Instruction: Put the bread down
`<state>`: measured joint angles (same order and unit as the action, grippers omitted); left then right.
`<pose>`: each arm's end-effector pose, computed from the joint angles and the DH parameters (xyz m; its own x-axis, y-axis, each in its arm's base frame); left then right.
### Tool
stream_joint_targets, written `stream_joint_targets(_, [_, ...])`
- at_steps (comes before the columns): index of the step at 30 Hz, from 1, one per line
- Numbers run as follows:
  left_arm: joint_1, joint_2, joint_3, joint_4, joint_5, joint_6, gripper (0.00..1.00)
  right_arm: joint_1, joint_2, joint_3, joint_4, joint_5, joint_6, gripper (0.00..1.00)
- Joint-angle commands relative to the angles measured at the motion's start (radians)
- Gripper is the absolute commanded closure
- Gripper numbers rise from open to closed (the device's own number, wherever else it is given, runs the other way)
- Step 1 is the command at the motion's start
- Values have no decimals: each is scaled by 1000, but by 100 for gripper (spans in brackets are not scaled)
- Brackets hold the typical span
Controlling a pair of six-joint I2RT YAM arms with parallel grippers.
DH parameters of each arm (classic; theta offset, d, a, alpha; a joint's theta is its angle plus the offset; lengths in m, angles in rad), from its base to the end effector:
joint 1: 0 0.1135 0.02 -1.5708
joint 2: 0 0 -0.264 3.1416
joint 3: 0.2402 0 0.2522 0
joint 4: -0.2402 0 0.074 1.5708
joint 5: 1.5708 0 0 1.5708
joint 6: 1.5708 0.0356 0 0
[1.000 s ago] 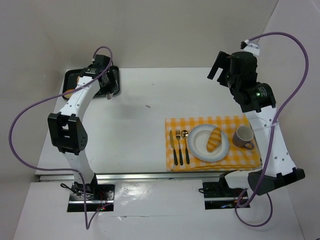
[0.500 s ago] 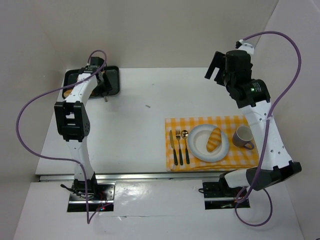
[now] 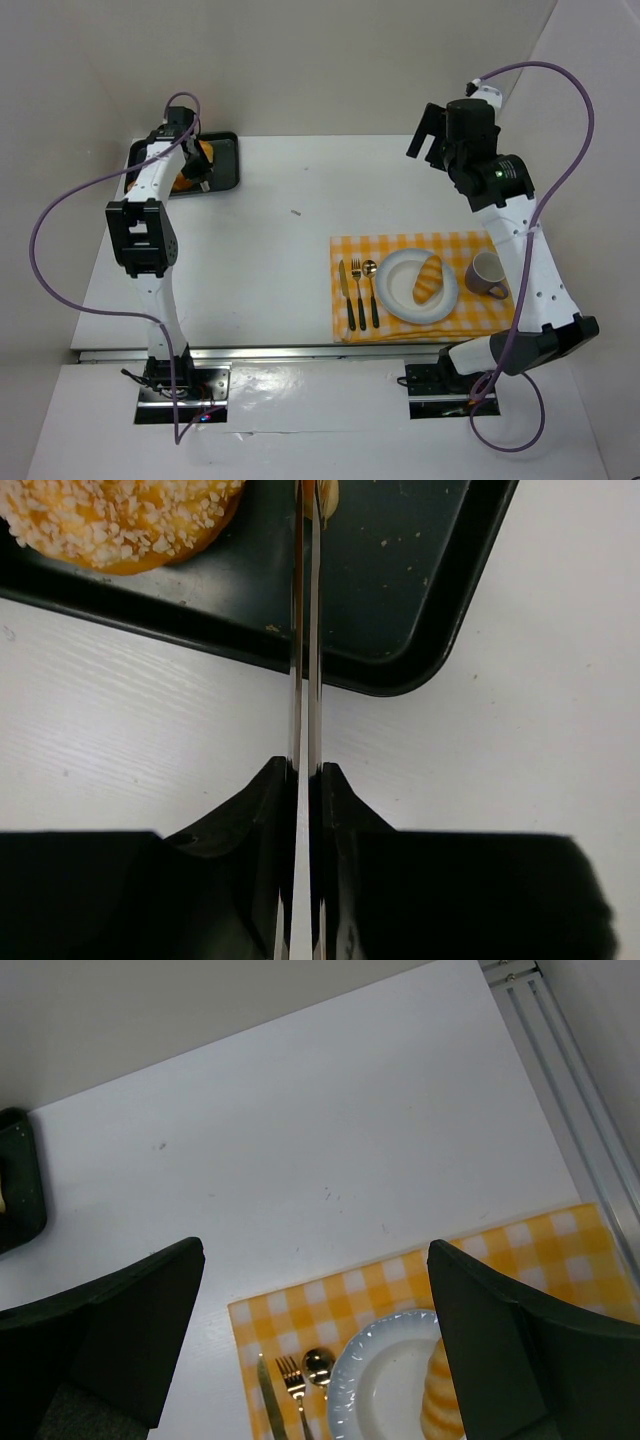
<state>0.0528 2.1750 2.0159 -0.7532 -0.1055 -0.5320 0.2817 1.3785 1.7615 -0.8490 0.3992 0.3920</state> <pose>0.4874 0.0295 0.2647 -0.6214 -0.5380 -0.5696 -0.5013 0.8317 -0.2386 0.2630 0.0617 0.4718 -0.3693 0.2596 -0.8923 0.2364 0.9548 0.1799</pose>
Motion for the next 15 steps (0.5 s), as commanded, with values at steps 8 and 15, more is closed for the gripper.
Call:
stream_joint_targets(8, [-102, -208, -37, 17, 29, 7, 100, 4, -10, 41, 56, -20, 4, 0])
stream_joint_targets(15, [-350, -500, -264, 41, -45, 86, 100, 4, -42, 10, 56, -20, 4, 0])
